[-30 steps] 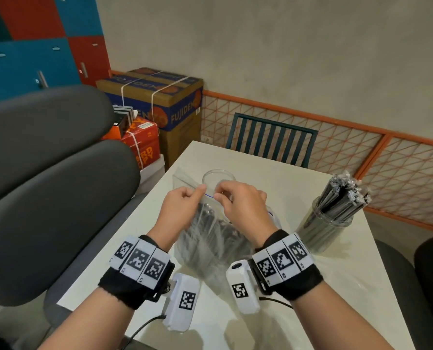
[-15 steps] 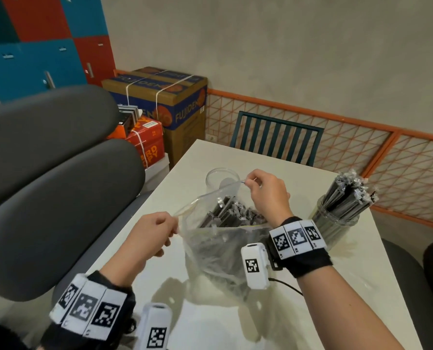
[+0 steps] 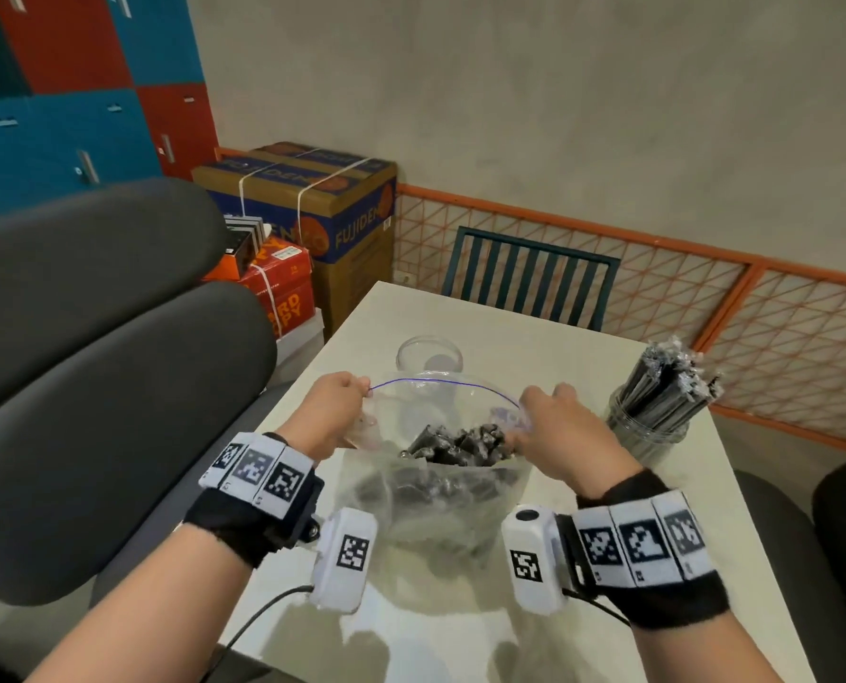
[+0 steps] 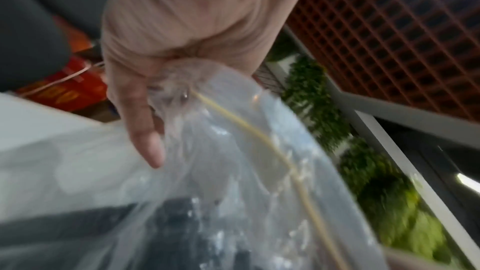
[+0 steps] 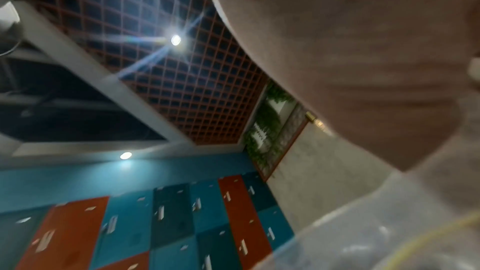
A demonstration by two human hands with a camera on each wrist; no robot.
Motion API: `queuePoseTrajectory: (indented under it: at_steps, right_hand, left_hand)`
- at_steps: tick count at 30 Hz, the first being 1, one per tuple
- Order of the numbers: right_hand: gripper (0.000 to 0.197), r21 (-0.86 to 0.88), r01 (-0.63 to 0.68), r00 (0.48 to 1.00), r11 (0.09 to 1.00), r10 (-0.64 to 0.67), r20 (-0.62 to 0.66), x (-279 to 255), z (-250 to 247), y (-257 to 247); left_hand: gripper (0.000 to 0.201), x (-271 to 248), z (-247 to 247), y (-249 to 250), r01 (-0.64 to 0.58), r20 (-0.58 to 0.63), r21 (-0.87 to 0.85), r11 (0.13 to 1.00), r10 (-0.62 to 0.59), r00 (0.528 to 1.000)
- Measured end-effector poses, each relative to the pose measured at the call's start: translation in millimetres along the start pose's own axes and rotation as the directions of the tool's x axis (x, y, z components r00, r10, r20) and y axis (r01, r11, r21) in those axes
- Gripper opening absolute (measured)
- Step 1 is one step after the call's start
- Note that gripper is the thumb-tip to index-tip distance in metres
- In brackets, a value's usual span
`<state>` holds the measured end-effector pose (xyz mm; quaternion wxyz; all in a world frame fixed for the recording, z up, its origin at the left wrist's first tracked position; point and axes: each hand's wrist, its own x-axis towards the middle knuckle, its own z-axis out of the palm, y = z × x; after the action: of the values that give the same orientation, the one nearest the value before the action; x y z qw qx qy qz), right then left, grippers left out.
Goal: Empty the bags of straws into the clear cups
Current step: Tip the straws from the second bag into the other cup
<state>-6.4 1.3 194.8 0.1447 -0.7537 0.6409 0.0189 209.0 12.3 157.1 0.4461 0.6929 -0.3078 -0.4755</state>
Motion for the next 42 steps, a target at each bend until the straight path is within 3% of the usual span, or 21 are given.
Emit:
queuePoseTrajectory:
  at_steps: [2,3,5,7,8,10,11,14,16,18,20,22,24,27,30,32,34,36,37,39,42]
  right_hand:
    - [0.020,0.302,-0.065,0.997,0.951,0.075,-0.022,-4.0,5.1,14.8]
    - [0.014,0.557,-0.094,0.993,0.825,0.114,-0.001,-3.3,10.2,20.5]
    - [0.015,0.928,-0.172,0.982,0.332,0.130,0.136,-0.2,23.1,27.1]
    - [0.011,0.936,-0.307,0.950,-0.174,-0.003,0.311,3.0,37.6,30.0]
    - [0.006,0.863,-0.378,0.925,-0.335,-0.093,0.369,6.2,46.3,29.8]
    - [0.012,0.766,-0.437,0.896,-0.471,-0.155,0.416,11.7,61.5,27.8]
    - [0.016,0.747,-0.448,0.889,-0.491,-0.157,0.430,14.1,67.0,26.0]
    - [0.030,0.684,-0.456,0.885,-0.570,-0.210,0.415,15.3,73.8,20.1]
    - [0.025,0.722,-0.414,0.910,-0.555,-0.230,0.345,12.2,69.9,14.4]
    - [0.017,0.836,-0.331,0.941,-0.439,-0.218,0.258,10.6,68.5,9.2]
    - [0.031,0.900,-0.242,0.964,-0.363,-0.195,0.181,8.9,67.6,2.5]
    - [0.042,0.903,-0.202,0.972,-0.379,-0.187,0.139,6.7,67.0,1.8]
    - [0.054,0.876,-0.223,0.967,-0.427,-0.207,0.145,10.2,73.2,8.4]
    - [0.088,0.732,-0.366,0.930,-0.575,-0.211,0.300,18.5,91.3,17.9]
    - [0.070,0.670,-0.377,0.923,-0.640,-0.198,0.331,16.7,96.2,16.4]
    - [0.049,0.796,-0.353,0.935,-0.491,-0.202,0.290,8.4,88.5,12.7]
    - [0.051,0.898,-0.320,0.933,-0.301,-0.266,0.244,4.8,77.9,13.9]
    - [0.036,0.968,-0.247,0.942,-0.051,-0.249,0.227,2.4,67.1,13.8]
    - [0.027,0.976,-0.201,0.956,0.087,-0.202,0.214,0.9,62.5,13.5]
    - [0.029,0.948,-0.121,0.977,0.295,-0.133,0.166,1.3,57.7,13.0]
    - [0.043,0.938,-0.153,0.983,0.312,-0.047,0.176,5.0,57.0,9.8]
  left_hand:
    - [0.026,3.5,3.1,-7.1,0.152,0.055,-0.244,0.958,-0.143,0.988]
    - [0.028,7.2,4.8,-12.7,0.234,0.106,-0.384,0.893,-0.209,0.972]
    - [0.033,19.0,6.1,-28.4,0.381,0.221,-0.640,0.667,-0.316,0.923]
    - [0.028,22.7,9.7,-40.9,0.416,0.288,-0.725,0.549,-0.306,0.907]
    - [0.021,22.2,11.0,-45.9,0.404,0.295,-0.741,0.536,-0.281,0.913]
    - [0.023,13.9,15.5,-53.4,0.401,0.304,-0.774,0.491,-0.267,0.914]
    - [0.017,11.6,17.1,-55.2,0.396,0.312,-0.826,0.401,-0.260,0.914]
    - [0.020,-6.6,22.8,-52.2,0.328,0.238,-0.842,0.429,-0.249,0.939]
    - [0.017,-22.0,24.4,-48.6,0.378,0.213,-0.674,0.635,-0.323,0.922]
    - [0.021,-37.7,25.1,-47.2,0.453,0.254,-0.466,0.760,-0.376,0.891]
    - [0.015,-39.4,22.0,-52.4,0.527,0.415,-0.521,0.672,-0.340,0.844]
    - [0.010,-36.4,19.3,-57.2,0.550,0.468,-0.648,0.527,-0.295,0.833]
    - [0.019,-34.7,17.9,-58.6,0.526,0.456,-0.772,0.357,-0.266,0.850]
    - [0.024,-36.9,20.3,-69.5,0.487,0.450,-0.841,0.236,-0.193,0.872]
    - [0.035,-26.6,21.5,-88.1,0.495,0.424,-0.804,0.328,-0.266,0.865]
    - [0.027,-21.6,16.3,-88.7,0.468,0.333,-0.735,0.490,-0.341,0.879]
    - [0.024,-19.0,10.2,-76.4,0.361,0.145,-0.578,0.732,-0.343,0.928]
    - [0.042,-16.2,4.2,-63.0,0.119,-0.098,-0.305,0.945,-0.155,0.983]
    - [0.053,-13.5,2.7,-57.7,-0.017,-0.136,-0.123,0.992,0.000,0.991]
    - [0.056,-8.9,2.7,-45.0,-0.204,0.005,0.190,0.960,0.207,0.978]
    - [0.017,-3.9,8.1,-33.6,-0.242,0.216,0.294,0.925,0.182,0.959]
